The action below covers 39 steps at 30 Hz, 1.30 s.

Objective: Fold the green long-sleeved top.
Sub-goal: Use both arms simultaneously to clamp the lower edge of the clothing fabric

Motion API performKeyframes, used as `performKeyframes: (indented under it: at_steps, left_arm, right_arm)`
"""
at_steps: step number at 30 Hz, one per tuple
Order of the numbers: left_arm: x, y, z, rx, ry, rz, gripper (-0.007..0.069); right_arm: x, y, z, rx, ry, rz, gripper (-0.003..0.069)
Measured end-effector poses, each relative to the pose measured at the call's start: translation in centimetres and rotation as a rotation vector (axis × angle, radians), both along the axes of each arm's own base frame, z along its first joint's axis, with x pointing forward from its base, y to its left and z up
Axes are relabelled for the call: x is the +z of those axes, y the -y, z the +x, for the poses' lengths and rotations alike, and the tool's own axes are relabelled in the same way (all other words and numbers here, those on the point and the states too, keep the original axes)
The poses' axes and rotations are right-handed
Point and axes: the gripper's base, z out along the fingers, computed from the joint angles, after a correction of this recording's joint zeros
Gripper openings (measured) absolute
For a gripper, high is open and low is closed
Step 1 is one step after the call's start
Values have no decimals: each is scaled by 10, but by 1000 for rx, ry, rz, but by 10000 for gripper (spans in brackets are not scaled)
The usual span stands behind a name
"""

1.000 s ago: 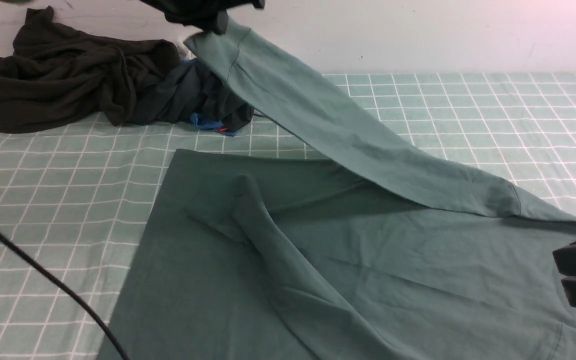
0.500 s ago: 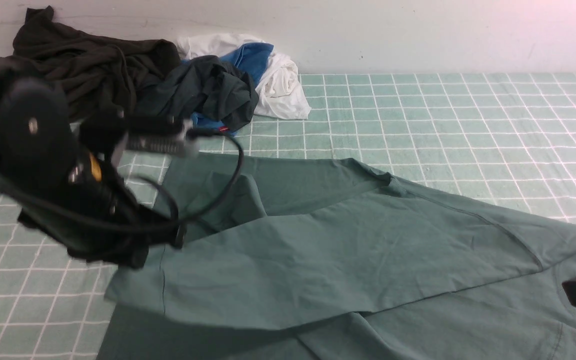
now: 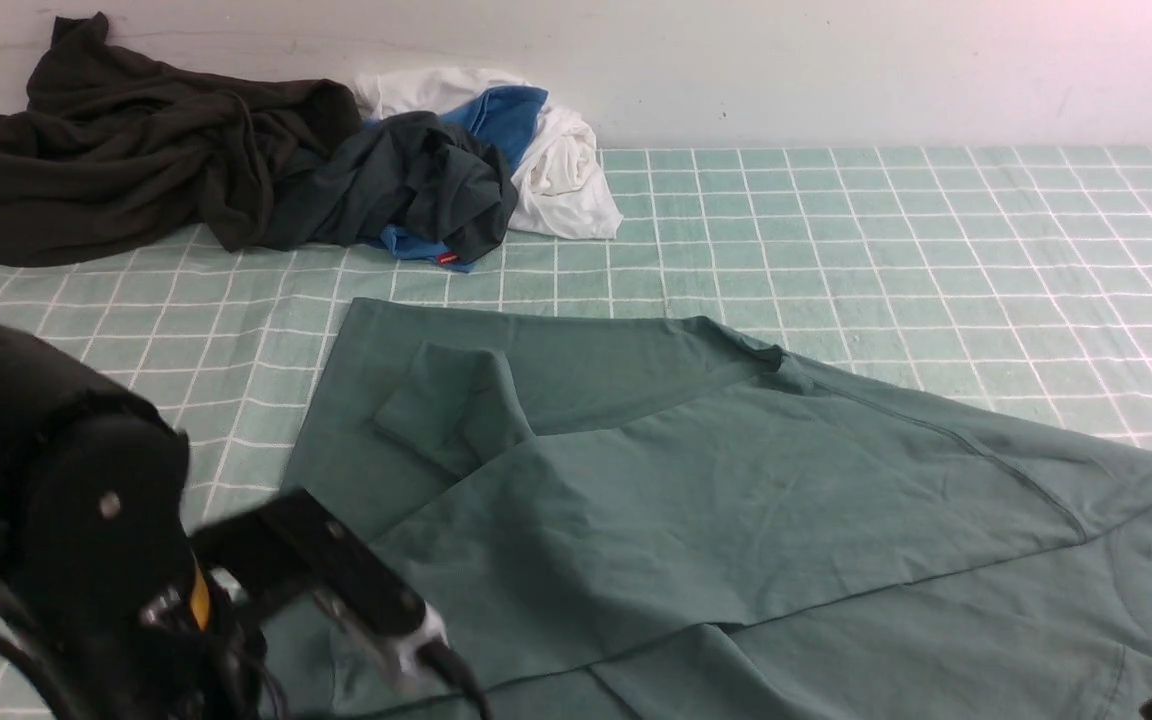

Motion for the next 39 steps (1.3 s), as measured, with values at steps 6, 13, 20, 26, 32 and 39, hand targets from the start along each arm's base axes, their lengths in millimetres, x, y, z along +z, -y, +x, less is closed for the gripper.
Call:
performKeyframes:
  at_steps: [6,13,20,26,32,39]
  left_arm:
    - [-48,10,-39,-381,-29,11,545]
    - [-73,11,-43,-428,27,5,528]
    - [-74,11,-41,-346,35,19,347]
    - [-71,16,-34,-274,70,34,144]
    - [-65,18,-30,-232,65,58,69]
    - [-65,13,-32,-241,31,112,224]
  right_arm:
    - [0,-4,-3,65,11,-15,296]
    - [0,-3,-1,68,35,-36,296]
    - [0,-3,0,65,47,-37,296]
    - [0,-2,1,64,57,-50,296]
    - [0,-1,1,64,62,-58,296]
    - [0,-1,1,63,63,-58,296]
